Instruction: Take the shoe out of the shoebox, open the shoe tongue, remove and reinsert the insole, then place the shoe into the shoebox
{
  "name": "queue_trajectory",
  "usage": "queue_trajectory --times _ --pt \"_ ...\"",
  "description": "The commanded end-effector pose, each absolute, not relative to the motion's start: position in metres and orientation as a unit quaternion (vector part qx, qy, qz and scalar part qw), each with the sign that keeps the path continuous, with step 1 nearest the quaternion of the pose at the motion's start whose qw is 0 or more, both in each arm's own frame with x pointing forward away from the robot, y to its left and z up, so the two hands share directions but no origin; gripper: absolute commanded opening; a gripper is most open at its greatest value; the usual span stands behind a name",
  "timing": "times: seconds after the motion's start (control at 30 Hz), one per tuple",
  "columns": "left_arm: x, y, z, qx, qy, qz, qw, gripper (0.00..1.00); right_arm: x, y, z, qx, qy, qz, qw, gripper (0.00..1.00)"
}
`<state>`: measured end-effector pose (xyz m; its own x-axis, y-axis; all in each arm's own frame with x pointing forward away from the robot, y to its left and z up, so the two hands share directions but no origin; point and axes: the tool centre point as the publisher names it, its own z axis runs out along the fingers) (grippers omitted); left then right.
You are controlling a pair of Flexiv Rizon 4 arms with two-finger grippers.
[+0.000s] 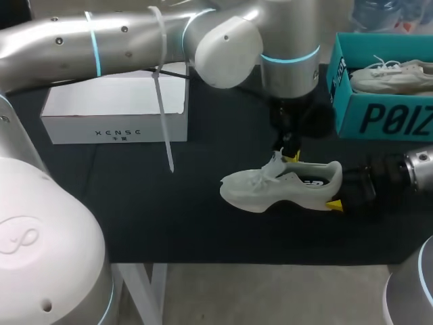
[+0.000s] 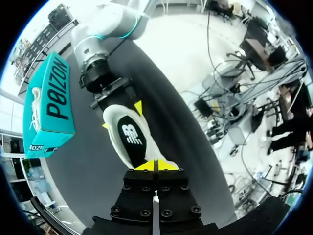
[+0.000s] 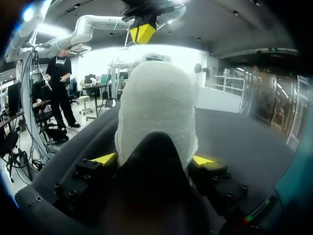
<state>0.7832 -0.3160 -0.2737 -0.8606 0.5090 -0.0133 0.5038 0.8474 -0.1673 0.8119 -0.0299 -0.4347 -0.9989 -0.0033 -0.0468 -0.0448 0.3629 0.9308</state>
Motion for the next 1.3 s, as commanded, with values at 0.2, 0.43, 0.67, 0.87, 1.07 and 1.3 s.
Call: queue_trajectory --times 0.2,0.43,0.67,0.87,1.07,1.3 --pt "0.781 -0.331 -0.295 -0.215 -0.973 0.077 -0.004 0.00 0.812 -0.029 -0.437 -0.015 0.826 0.563 0.019 0.00" --pt "0.776 -0.335 -0.316 -0.200 -0.977 0.066 -0.016 0.00 0.812 -0.029 -0.437 -0.015 0.826 0.563 0.019 0.00" --pt "0.785 -0.335 -0.329 -0.182 -0.981 0.064 -0.021 0.00 0.812 -0.029 -0.437 -0.015 0.826 0.563 0.019 0.00" --pt "0.794 -0.338 -0.335 -0.173 -0.982 0.066 -0.023 0.00 0.812 -0.029 -0.437 -0.015 0.826 0.563 0.019 0.00" --pt "0.800 -0.347 -0.332 -0.173 -0.982 0.072 -0.028 0.00 0.812 -0.029 -0.437 -0.015 0.826 0.563 0.019 0.00" --pt "0.805 -0.350 -0.331 -0.168 -0.982 0.072 -0.038 0.00 0.812 -0.029 -0.437 -0.015 0.826 0.563 0.019 0.00"
